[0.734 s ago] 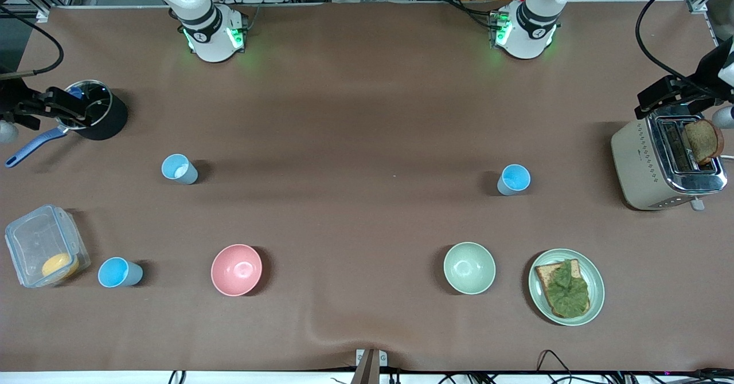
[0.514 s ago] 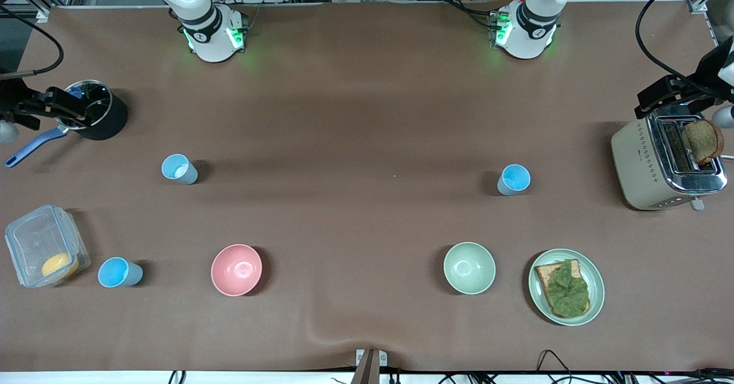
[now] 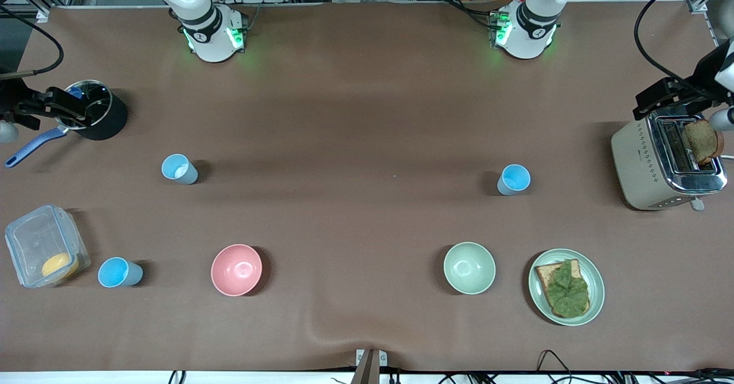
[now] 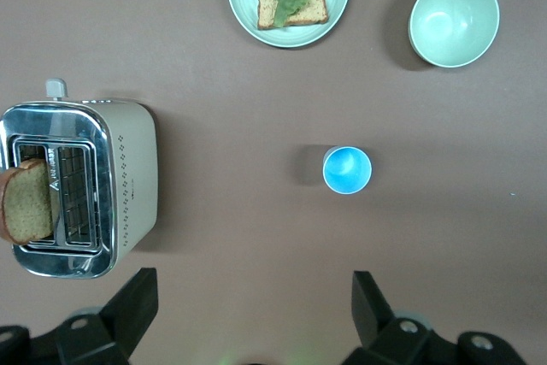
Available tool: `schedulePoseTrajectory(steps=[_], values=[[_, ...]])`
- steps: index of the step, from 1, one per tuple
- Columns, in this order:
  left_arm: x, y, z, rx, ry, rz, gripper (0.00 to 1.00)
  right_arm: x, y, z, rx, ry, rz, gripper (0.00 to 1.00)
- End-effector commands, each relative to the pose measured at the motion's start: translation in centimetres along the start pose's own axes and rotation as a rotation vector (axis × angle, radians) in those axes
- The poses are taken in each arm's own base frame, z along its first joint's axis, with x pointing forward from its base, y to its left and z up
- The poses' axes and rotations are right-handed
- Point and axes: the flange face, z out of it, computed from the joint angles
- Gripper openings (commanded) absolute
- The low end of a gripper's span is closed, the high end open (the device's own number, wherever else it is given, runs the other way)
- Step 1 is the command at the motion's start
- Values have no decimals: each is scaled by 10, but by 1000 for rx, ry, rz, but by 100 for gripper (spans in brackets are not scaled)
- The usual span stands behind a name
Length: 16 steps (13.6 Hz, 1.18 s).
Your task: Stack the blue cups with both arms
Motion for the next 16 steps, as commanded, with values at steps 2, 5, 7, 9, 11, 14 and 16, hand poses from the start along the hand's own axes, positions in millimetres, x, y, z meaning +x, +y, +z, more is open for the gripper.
schedulePoseTrajectory(steps=[2, 5, 7, 9, 11, 14, 16], values=[[7, 12, 36, 15, -4, 12, 100, -4, 0, -1, -1, -1, 9, 100], [6, 19, 72, 17, -8, 24, 100, -3, -3, -1, -1, -1, 5, 100], [4, 26, 92, 20, -2, 38, 100, 1, -7, 4, 0, -7, -7, 100], [3, 33, 109, 19, 3, 51, 100, 16, -33, 27, -6, -50, -59, 100], [2, 39, 123, 18, 9, 61, 100, 38, -83, 72, -23, -131, -128, 100], [0, 40, 142, 19, 2, 64, 100, 65, -118, 139, -12, -139, -174, 100], [-4, 48, 159, 19, 2, 55, 100, 66, -120, 194, -13, -94, -179, 100]])
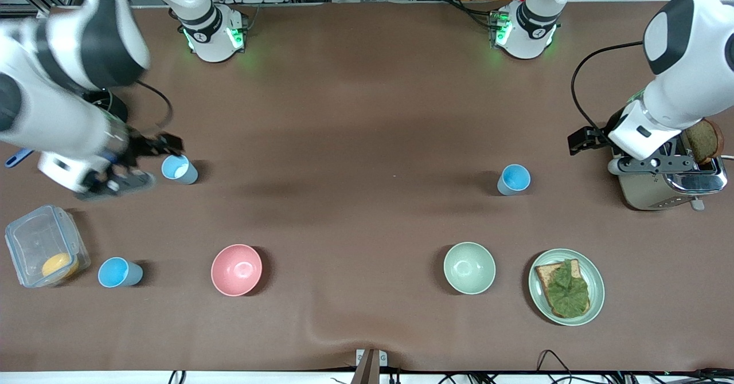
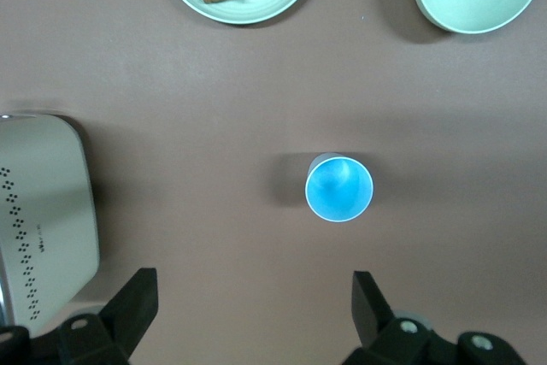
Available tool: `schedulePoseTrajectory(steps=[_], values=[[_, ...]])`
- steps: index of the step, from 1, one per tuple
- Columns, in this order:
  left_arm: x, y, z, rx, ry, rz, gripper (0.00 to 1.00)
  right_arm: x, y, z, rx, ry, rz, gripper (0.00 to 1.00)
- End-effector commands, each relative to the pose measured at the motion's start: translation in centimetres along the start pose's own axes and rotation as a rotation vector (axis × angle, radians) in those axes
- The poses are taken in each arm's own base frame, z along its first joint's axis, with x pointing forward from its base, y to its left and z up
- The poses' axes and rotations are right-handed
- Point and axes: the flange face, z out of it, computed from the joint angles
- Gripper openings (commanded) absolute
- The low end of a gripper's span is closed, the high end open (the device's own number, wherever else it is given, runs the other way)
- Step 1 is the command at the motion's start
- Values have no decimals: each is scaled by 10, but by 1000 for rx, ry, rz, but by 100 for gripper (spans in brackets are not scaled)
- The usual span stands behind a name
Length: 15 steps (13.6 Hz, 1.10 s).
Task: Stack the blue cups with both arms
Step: 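Reach the right gripper to the pot cup while the left gripper reaches the toaster cup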
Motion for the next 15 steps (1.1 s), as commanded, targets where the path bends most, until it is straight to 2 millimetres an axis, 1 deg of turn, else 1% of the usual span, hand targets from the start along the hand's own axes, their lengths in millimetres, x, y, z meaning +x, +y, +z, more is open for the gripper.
schedulePoseTrajectory(steps=[1, 2, 3, 4, 5, 6, 7, 8, 9, 11, 13, 15], values=[[-13, 16, 17, 16, 27, -17, 100, -1, 7, 58, 10, 29, 15, 100], [-14, 22, 26, 16, 30, -29, 100, -1, 14, 76, 8, 38, 18, 100], [-16, 28, 34, 15, 32, -41, 100, -2, 31, 95, 9, 53, 38, 100], [-18, 29, 43, 15, 29, -47, 100, -5, 37, 109, 9, 58, 42, 100], [-21, 30, 52, 16, 28, -46, 100, -8, 49, 122, 8, 50, 44, 100], [-23, 32, 60, 16, 26, -41, 100, -14, 66, 141, 12, 47, 55, 100], [-26, 33, 68, 17, 23, -38, 100, -23, 72, 159, 11, 62, 48, 100], [-28, 39, 77, 15, 20, -28, 100, -31, 75, 177, 11, 68, 52, 100], [-30, 39, 85, 15, 18, -26, 100, -36, 76, 185, 13, 61, 56, 100], [-34, 41, 100, 13, 18, -20, 100, -46, 75, 196, 19, 35, 58, 100], [-39, 42, 116, 10, 30, -14, 100, -60, 70, 200, 26, 18, 53, 100], [-40, 45, 131, 5, 32, -7, 100, -66, 75, 207, 31, 4, 62, 100]])
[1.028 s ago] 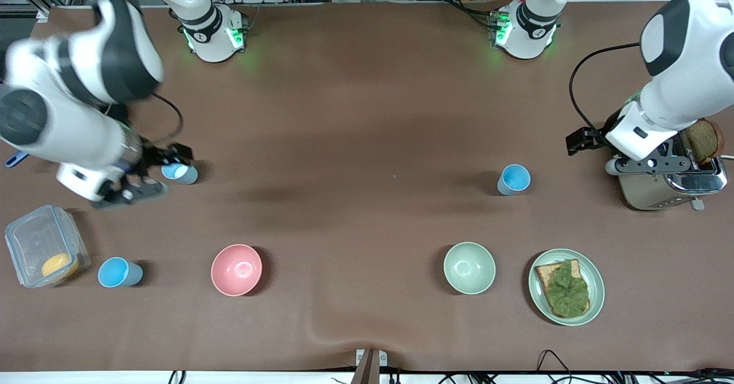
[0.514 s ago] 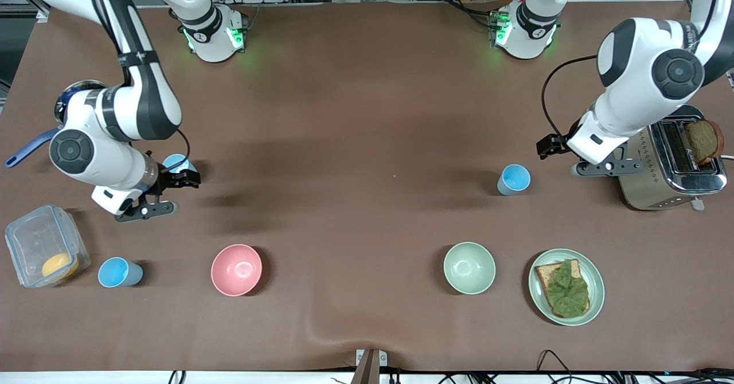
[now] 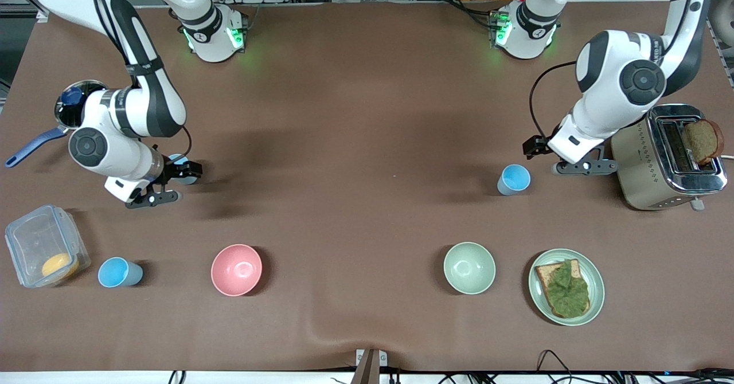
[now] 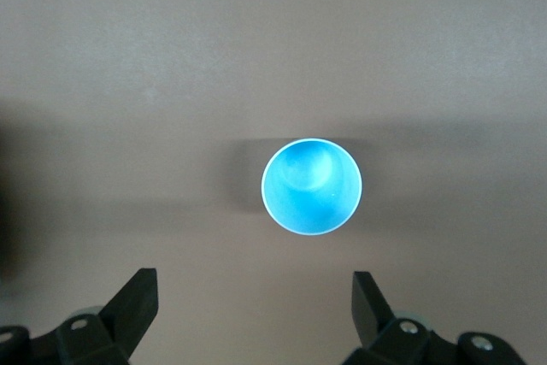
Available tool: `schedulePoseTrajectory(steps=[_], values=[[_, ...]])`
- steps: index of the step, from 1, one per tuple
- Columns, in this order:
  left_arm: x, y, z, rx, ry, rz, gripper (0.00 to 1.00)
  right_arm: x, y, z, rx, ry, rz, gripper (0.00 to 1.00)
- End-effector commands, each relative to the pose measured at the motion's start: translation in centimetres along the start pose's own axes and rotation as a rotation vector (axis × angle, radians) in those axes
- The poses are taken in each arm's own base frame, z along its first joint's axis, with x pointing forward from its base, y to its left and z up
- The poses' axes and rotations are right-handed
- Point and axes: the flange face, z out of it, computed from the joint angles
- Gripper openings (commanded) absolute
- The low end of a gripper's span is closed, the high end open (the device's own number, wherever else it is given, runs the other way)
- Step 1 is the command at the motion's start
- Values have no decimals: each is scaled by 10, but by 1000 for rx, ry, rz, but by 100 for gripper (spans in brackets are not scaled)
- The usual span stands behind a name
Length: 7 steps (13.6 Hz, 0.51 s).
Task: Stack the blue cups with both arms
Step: 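Reach the right gripper to the pot cup while the left gripper reaches the toaster cup, then close the right gripper on its blue cup while the left gripper grasps its cup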
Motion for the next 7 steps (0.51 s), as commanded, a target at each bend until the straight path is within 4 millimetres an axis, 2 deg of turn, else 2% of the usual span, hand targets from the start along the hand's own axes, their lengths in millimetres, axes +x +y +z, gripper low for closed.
schedulePoseTrajectory(steps=[1, 3, 4, 5, 7], values=[[-3, 4, 15, 3, 15, -3, 100, -18, 0, 1, 14, -5, -7, 100], [2, 6, 26, -8, 23, 0, 100, -19, -1, 10, 14, -21, -8, 100], [4, 6, 33, -15, 26, -1, 100, -19, 0, 17, 15, -32, -5, 96], [7, 7, 39, -20, 25, -1, 100, -19, -2, 19, 15, -38, -8, 82], [10, 6, 48, -21, 26, 6, 100, -16, -1, 23, 16, -43, -6, 47]])
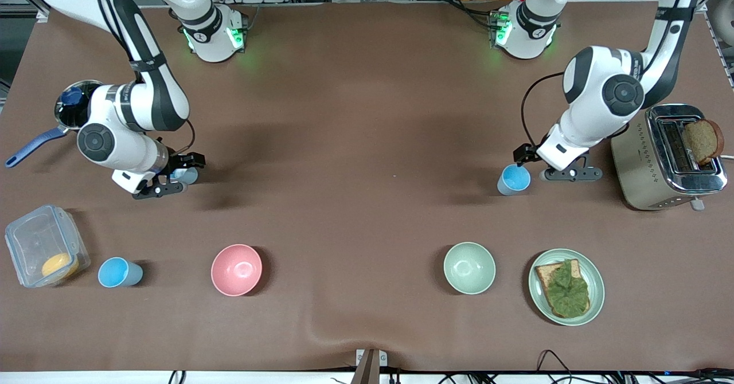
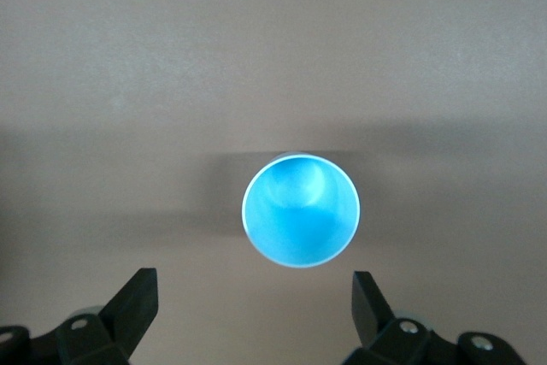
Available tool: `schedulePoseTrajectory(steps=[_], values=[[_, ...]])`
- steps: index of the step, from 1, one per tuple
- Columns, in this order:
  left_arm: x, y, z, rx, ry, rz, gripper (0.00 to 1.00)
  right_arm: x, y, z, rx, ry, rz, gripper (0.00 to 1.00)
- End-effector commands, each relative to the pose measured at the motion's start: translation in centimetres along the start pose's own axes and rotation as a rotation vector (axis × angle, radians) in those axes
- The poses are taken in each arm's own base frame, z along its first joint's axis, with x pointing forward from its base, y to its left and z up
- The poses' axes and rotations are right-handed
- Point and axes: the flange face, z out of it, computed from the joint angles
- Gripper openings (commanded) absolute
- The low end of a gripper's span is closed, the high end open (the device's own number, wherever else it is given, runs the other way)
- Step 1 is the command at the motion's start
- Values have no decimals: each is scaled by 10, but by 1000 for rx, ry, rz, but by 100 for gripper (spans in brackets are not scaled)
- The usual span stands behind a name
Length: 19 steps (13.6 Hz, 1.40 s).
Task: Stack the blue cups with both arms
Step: 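Close the right gripper on its blue cup while the left gripper grasps its cup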
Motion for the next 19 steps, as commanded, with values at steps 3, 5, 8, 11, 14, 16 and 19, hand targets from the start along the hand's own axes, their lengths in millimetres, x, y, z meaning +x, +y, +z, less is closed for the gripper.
schedulePoseTrajectory(steps=[3, 5, 8, 11, 14, 16, 19], values=[[7, -2, 23, -4, 5, -2, 100, 4, -2, 10, 6, -5, -14, 4], [12, -5, 40, -14, 14, 0, 96, 11, -7, 10, 2, -11, -23, 0], [17, -14, 60, -17, 21, -6, 84, 25, -13, -13, -2, -1, -23, 0], [17, -20, 69, -18, 9, -13, 62, 38, -52, -58, -7, -71, -1, 0], [17, -18, 72, -20, 5, -12, 1, 39, -171, -83, 37, -77, 118, 0], [17, -17, 71, -19, 6, -11, 0, 43, -242, -88, 26, -52, 193, 0], [19, -17, 51, -15, 36, -20, 0, 45, -325, -91, 110, -14, 221, 0]])
